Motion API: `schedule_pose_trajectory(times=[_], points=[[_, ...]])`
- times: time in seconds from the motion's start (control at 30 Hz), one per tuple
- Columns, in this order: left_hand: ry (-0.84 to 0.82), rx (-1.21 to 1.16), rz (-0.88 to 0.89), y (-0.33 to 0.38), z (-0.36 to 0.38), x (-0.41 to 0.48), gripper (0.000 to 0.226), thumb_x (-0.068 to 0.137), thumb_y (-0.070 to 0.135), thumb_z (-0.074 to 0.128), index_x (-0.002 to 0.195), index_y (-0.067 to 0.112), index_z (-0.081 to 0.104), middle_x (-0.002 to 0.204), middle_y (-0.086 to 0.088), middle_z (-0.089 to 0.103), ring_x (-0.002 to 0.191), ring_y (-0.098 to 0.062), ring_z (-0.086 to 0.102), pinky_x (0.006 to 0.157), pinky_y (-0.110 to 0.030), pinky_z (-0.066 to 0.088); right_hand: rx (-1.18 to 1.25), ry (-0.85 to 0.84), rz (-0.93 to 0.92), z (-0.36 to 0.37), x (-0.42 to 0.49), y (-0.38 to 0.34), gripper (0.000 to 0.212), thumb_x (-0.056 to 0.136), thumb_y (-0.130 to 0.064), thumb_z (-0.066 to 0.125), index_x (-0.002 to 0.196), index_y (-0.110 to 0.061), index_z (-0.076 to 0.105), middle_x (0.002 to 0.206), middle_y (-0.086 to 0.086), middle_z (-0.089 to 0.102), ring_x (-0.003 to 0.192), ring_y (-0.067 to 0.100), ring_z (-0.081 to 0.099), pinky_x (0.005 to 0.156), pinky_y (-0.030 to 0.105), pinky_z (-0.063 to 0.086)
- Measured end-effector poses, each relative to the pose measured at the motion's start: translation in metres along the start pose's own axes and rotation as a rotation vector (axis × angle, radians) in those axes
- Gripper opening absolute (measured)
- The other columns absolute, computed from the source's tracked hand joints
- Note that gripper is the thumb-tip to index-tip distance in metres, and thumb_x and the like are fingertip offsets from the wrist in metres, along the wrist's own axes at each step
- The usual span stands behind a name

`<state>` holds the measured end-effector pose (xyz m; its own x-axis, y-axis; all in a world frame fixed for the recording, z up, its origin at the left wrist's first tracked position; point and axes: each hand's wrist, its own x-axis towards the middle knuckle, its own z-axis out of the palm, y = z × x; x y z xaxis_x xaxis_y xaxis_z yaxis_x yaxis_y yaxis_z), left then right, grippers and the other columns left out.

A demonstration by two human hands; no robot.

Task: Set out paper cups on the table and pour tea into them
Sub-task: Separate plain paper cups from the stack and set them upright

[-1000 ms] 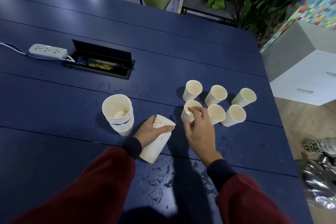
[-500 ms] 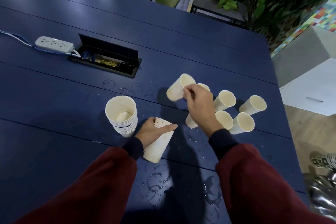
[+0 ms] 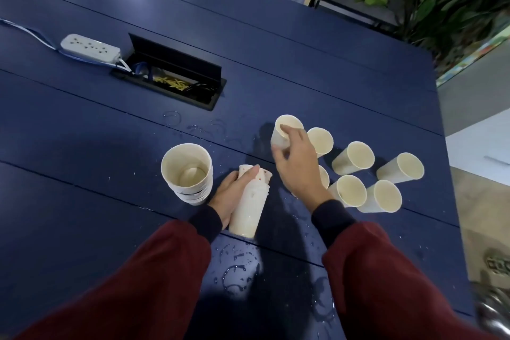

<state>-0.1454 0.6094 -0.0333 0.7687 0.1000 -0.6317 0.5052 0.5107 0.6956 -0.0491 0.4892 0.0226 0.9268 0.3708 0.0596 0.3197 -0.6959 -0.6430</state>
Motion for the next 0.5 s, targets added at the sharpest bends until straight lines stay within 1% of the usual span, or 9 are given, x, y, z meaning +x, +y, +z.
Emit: schedule_pose_trajectory(times=[0.07,0.13,0.2,0.23,0.3,0.33,0.4,0.47,0.5], points=[[-0.032,-0.023,0.026,-0.001,0.004,-0.003,0.047,0.092,0.045,0.065,0.118,0.006,0.068,0.105,-0.018,0.073,0.088,-0.028,0.068,0.080,-0.038,0.055,0.024,-0.104,-0.007,-0.001,-0.015,-0.002,0.029,0.098,-0.026,0.061,0.122,-0.011,0.066,0.118,0.005,0.069,0.106,0.022,0.063,0.095,0.038,0.049],[-0.056,-0.039,0.027,-0.002,0.008,-0.012,0.044,0.095,0.046,0.060,0.117,0.008,0.069,0.109,-0.019,0.072,0.089,-0.027,0.069,0.080,-0.036,0.056,0.023,-0.238,-0.005,-0.004,-0.034,-0.006,0.021,0.099,-0.029,0.060,0.103,-0.013,0.073,0.099,0.001,0.074,0.091,0.019,0.066,0.084,0.036,0.051],[-0.110,-0.072,0.007,-0.004,0.009,-0.022,0.043,0.096,0.046,0.057,0.111,0.008,0.071,0.103,-0.018,0.073,0.086,-0.027,0.069,0.077,-0.035,0.057,0.036,-0.254,0.001,-0.004,-0.046,-0.007,0.023,0.101,-0.027,0.059,0.087,-0.012,0.070,0.081,0.000,0.071,0.076,0.020,0.063,0.074,0.037,0.050],[-0.149,-0.086,0.012,-0.006,0.008,-0.028,0.043,0.094,0.046,0.061,0.108,0.007,0.071,0.100,-0.019,0.072,0.085,-0.027,0.068,0.078,-0.035,0.056,0.041,-0.236,0.015,-0.005,-0.051,-0.007,0.025,0.101,-0.026,0.058,0.083,-0.011,0.067,0.076,0.000,0.070,0.072,0.020,0.062,0.072,0.038,0.050],[-0.205,-0.039,0.047,-0.011,0.002,-0.039,0.045,0.082,0.040,0.076,0.108,0.004,0.070,0.100,-0.020,0.071,0.087,-0.028,0.067,0.078,-0.035,0.056,0.052,-0.192,0.037,-0.009,-0.056,-0.009,0.025,0.101,-0.025,0.058,0.080,-0.013,0.062,0.072,0.000,0.068,0.069,0.020,0.060,0.070,0.037,0.049],[-0.217,0.008,0.065,-0.013,-0.002,-0.044,0.048,0.074,0.033,0.080,0.110,0.002,0.070,0.103,-0.020,0.071,0.090,-0.028,0.067,0.078,-0.035,0.056,0.062,-0.153,0.041,-0.011,-0.059,-0.012,0.025,0.102,-0.024,0.057,0.080,-0.014,0.061,0.072,0.001,0.066,0.068,0.020,0.059,0.068,0.036,0.047],[-0.197,0.117,0.069,-0.018,-0.009,-0.053,0.051,0.067,0.022,0.082,0.113,0.002,0.069,0.105,-0.017,0.073,0.091,-0.025,0.068,0.075,-0.032,0.056,0.072,-0.041,0.042,-0.016,-0.060,-0.015,0.022,0.103,-0.023,0.055,0.086,-0.012,0.063,0.075,0.004,0.066,0.069,0.021,0.057,0.066,0.032,0.042],[-0.147,0.186,0.036,-0.023,-0.016,-0.062,0.048,0.066,0.017,0.085,0.109,0.003,0.071,0.095,-0.013,0.074,0.083,-0.022,0.068,0.068,-0.030,0.056,0.039,0.038,0.022,-0.018,-0.061,-0.017,0.018,0.102,-0.019,0.056,0.092,-0.008,0.066,0.083,0.008,0.068,0.073,0.022,0.057,0.066,0.030,0.038],[-0.126,0.200,0.020,-0.025,-0.019,-0.066,0.046,0.066,0.018,0.086,0.107,0.004,0.071,0.091,-0.012,0.074,0.079,-0.022,0.068,0.066,-0.031,0.055,0.016,0.038,0.013,-0.017,-0.062,-0.017,0.016,0.101,-0.016,0.056,0.096,-0.007,0.067,0.088,0.010,0.069,0.076,0.024,0.059,0.069,0.030,0.039]])
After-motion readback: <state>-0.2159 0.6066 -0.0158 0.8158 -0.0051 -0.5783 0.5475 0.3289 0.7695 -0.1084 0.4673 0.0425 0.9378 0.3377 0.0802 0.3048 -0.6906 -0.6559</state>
